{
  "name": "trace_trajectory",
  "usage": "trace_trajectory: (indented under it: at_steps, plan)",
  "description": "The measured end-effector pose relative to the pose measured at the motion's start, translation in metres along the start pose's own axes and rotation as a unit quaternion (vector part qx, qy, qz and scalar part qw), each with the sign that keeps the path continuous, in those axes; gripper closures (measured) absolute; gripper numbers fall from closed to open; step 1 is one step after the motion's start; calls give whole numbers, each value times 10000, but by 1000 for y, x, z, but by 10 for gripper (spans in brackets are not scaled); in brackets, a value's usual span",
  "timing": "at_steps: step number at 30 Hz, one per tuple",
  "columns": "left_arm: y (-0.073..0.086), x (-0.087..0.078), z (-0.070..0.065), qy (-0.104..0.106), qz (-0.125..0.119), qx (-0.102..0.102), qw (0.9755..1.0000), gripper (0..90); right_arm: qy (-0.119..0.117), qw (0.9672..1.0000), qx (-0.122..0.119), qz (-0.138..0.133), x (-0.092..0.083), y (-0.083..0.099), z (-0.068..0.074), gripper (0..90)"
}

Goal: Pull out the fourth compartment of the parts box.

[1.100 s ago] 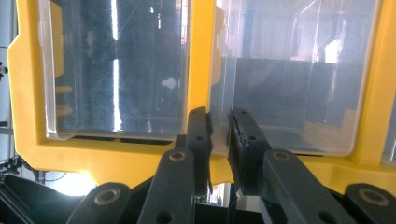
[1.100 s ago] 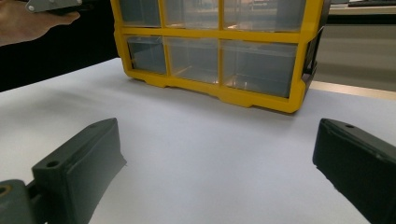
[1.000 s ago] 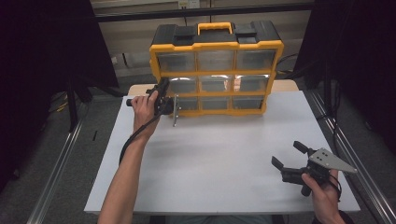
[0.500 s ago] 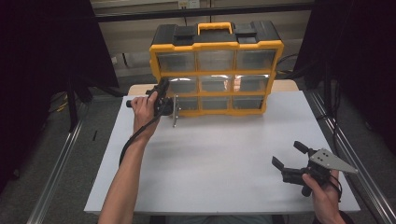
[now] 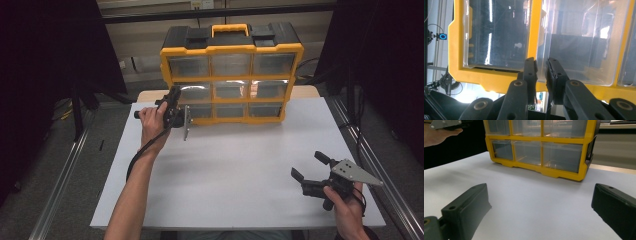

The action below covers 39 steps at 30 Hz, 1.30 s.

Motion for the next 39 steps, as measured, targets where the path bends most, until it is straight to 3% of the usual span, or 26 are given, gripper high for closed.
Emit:
trace_trajectory:
  at_steps: [5, 12, 14, 16, 21, 23, 27, 30, 31, 32, 39]
  plan:
    - [-1, -2, 0, 33, -47, -83, 9999, 786, 6, 10000, 5, -1, 0, 0, 0, 10]
    - [-2, -5, 0, 15, -71, -11, 10000, 790, -2, 10000, 12, 3, 0, 0, 0, 10]
    - [-4, -3, 0, -89, -242, -19, 9997, 791, -10, 10000, -7, 3, 0, 0, 0, 9]
    - [-2, -6, 0, 44, -61, 79, 9999, 792, -1, 10000, -1, -16, 0, 0, 0, 10]
    - [-2, -10, 1, 6, -15, 92, 10000, 794, -4, 10000, -2, -14, 0, 0, 0, 10]
    - [-4, -9, 2, -52, -167, 131, 9998, 794, -13, 10000, 0, -2, 0, 0, 0, 9]
    - [-3, -14, 1, -18, -39, 95, 9999, 794, -5, 10000, -3, -2, 1, 0, 0, 10]
    - [-4, -15, 1, 0, -70, 192, 9998, 797, 6, 10000, 44, 4, 1, 0, 1, 10]
    - [-6, -14, 1, -84, -201, 146, 9997, 796, -7, 10000, 38, 1, 1, 0, 1, 10]
    - [-4, -16, 1, -3, -78, 150, 9999, 796, 6, 10000, 35, -8, 1, 0, 1, 10]
    - [-5, -23, 1, -33, -142, 208, 9997, 797, 22, 10000, 42, -3, 1, 0, 0, 10]
Point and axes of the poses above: each handheld gripper's, and its own axes: x roughly forward along the jaws, y roughly out of its underside, z roughly to its left, the point moved 9 cm from there along x, roughly forward along the jaws, and after that the axes turned 2 degrees about y, right-handed, at the moved point
